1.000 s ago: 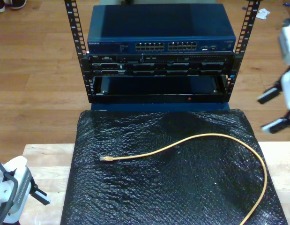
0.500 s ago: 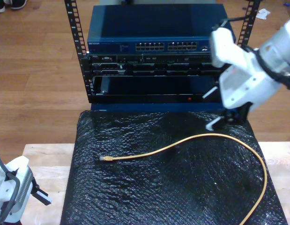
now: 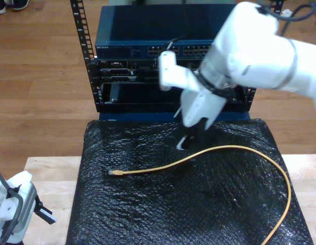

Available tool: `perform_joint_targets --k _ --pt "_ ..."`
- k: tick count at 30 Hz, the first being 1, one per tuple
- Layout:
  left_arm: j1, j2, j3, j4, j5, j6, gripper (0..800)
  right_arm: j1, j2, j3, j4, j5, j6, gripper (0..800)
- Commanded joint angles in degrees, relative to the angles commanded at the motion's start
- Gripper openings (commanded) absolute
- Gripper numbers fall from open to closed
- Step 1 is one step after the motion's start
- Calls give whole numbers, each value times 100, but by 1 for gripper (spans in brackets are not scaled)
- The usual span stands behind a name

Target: Grab the cable and plug it in

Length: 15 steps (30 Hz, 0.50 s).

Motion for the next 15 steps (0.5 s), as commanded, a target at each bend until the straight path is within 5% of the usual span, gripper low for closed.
perform_joint_targets --k 15 --pt "0 18 0 -9 0 -9 800 1248 1442 -888 -1556 -387 1908 791"
